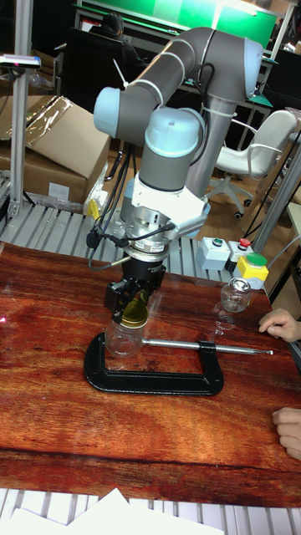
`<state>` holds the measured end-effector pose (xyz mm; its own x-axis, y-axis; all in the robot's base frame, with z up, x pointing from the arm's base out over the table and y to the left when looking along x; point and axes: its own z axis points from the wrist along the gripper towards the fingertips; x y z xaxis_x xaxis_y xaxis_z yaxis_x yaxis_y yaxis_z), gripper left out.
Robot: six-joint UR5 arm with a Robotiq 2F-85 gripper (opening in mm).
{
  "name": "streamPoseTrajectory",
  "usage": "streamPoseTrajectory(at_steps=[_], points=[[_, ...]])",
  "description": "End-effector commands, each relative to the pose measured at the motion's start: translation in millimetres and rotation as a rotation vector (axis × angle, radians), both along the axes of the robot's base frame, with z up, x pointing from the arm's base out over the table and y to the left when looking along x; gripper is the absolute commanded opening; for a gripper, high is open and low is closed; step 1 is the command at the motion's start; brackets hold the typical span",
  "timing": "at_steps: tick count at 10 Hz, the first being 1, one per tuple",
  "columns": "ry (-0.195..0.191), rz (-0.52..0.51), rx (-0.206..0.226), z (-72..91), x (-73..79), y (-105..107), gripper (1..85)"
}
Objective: Screw the lid onto the jar
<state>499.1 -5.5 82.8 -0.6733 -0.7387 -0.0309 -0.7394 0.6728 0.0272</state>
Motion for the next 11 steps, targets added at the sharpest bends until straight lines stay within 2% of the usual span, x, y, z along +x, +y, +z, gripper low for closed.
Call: streamPoseTrajectory(at_steps=[1, 6, 11], points=[[-0.012, 0.027, 0.008, -6.3, -0.2, -2.4, 1.0], [-0.011, 0.03, 0.016, -8.3, 0.4, 0.3, 1.0], [0.005, 0.04, -0.008, -8.9, -0.8, -7.3, 1.0]])
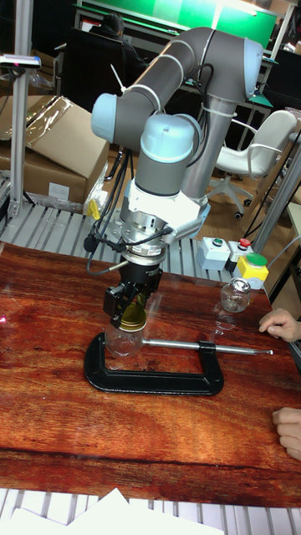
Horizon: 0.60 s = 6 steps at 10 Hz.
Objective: Screw the lid onto the jar
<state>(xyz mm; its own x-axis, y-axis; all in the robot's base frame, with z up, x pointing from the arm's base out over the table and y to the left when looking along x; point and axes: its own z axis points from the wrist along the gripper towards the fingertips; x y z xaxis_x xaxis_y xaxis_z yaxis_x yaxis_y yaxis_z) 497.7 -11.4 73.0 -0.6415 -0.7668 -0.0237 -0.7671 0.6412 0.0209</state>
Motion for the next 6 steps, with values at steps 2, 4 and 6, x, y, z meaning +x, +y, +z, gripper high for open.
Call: streamPoseTrajectory(at_steps=[2, 4, 6], points=[[0.011, -0.002, -0.02, 3.7, -0.4, -4, 1.0], [0.029, -0.038, -0.057, 6.3, -5.4, -3, 1.7], [0.058, -0.061, -0.058, 11.5, -12.3, 10, 12.7]])
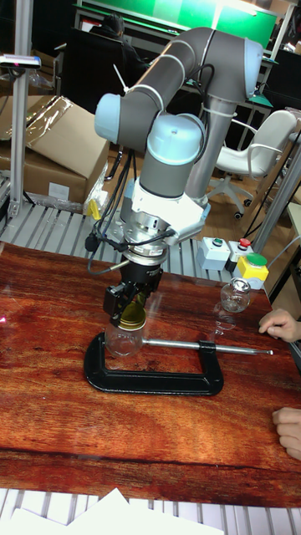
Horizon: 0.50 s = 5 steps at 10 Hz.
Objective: Screw the lid onto the jar
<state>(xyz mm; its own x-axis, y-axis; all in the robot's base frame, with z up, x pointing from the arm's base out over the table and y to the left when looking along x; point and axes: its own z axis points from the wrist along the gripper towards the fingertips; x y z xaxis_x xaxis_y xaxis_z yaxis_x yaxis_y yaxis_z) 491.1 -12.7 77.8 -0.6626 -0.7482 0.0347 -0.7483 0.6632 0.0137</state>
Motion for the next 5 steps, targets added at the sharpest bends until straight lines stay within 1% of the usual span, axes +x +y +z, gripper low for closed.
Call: streamPoseTrajectory(at_steps=[1, 2, 3, 4, 5], points=[[0.025, -0.03, 0.001, 7.3, -3.6, 13, 15.0], [0.026, -0.007, 0.028, 7.9, 2.4, 12, 25.3], [0.019, 0.017, 0.058, 7.5, 8.7, 12, 29.0], [0.008, 0.029, 0.065, 4.7, 11.5, 9, 30.3], [0.004, 0.034, 0.062, 4.2, 12.7, 7, 30.3]])
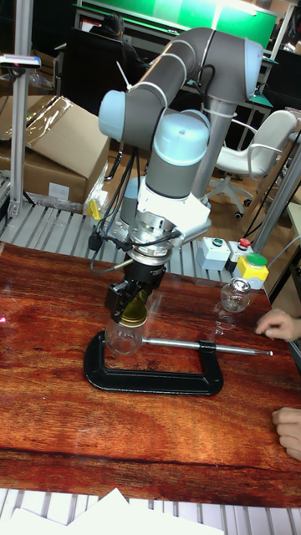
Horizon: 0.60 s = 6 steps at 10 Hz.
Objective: Screw the lid onto the jar
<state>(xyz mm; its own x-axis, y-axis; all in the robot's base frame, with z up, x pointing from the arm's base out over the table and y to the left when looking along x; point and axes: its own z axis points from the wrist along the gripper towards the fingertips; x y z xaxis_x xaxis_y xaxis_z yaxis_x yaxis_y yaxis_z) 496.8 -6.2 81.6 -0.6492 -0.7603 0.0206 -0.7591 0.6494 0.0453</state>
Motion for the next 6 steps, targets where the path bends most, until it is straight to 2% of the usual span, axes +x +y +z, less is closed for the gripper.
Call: streamPoseTrajectory(at_steps=[1, 6], points=[[-0.017, 0.02, 0.027, 0.1, 8.5, -0.2, 30.7], [-0.023, 0.022, 0.027, -5.6, 9.2, 0.5, 35.3]])
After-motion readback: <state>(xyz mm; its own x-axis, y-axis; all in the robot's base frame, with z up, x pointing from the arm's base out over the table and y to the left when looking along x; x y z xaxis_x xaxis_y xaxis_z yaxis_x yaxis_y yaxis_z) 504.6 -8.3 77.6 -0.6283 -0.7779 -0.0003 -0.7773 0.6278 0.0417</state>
